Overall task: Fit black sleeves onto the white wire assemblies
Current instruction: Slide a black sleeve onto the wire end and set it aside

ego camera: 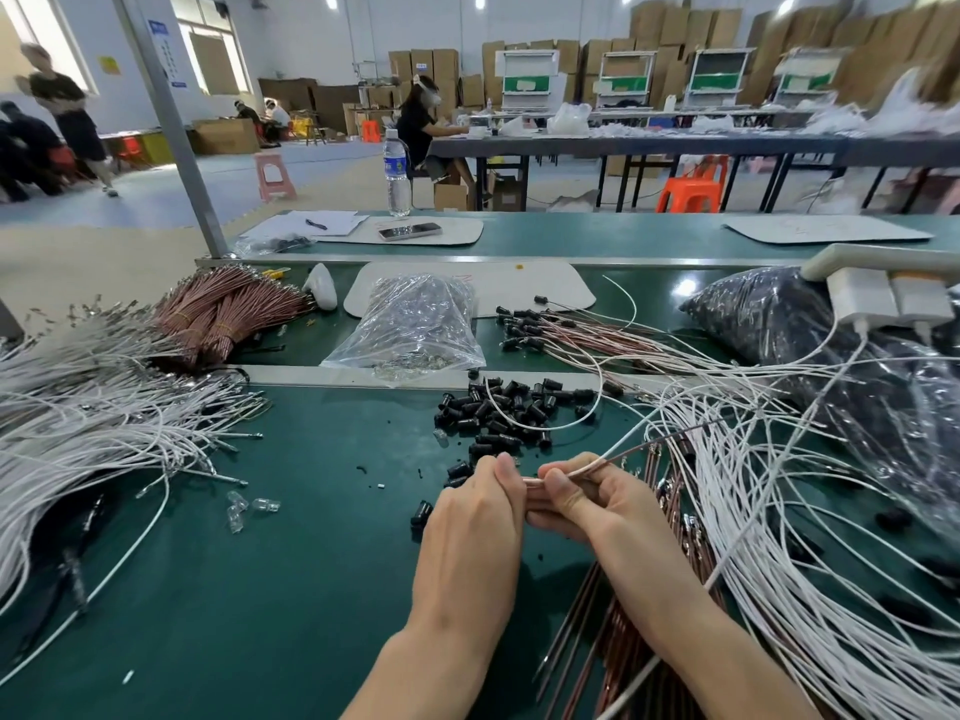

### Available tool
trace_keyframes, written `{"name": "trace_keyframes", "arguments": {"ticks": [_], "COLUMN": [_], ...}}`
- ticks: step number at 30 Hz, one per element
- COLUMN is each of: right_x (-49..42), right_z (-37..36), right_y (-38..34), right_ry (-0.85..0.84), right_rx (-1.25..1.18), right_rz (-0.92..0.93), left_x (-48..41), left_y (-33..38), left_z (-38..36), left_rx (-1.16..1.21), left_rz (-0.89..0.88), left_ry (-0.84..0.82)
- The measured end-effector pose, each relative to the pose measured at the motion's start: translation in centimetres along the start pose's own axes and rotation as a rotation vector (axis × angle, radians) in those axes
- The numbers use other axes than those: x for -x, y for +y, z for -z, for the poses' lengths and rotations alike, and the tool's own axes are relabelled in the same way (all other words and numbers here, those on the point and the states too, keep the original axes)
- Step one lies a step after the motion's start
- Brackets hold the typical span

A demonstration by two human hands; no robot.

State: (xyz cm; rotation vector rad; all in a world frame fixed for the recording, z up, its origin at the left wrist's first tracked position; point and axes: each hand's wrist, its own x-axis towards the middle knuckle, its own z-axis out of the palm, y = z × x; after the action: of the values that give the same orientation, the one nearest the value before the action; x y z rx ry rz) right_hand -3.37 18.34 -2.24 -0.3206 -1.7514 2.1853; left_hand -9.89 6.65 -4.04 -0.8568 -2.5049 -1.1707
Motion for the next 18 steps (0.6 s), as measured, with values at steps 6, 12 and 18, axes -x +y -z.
{"name": "trace_keyframes", "arguments": {"ticks": [6, 12, 18], "right_x": [0.29, 0.13, 0.04], "right_z": [-0.18, -0.52, -0.82], "right_y": [-0.36, 0.14, 0.48], "right_ry": [0.000, 0.016, 0.011], "right_rx": [0.016, 0.024, -0.002], "right_rz": [0.056, 0.065, 0.061], "left_x": [-0.24, -0.28, -0.35], "left_y": [0.09, 0.28, 0.59], "left_z": [-0.08, 0.03, 0.11], "left_rx": [-0.013, -0.183, -0.319], "left_rz": [0.002, 0.045, 0.132], "left_ry": [0.055, 0.077, 0.028]}}
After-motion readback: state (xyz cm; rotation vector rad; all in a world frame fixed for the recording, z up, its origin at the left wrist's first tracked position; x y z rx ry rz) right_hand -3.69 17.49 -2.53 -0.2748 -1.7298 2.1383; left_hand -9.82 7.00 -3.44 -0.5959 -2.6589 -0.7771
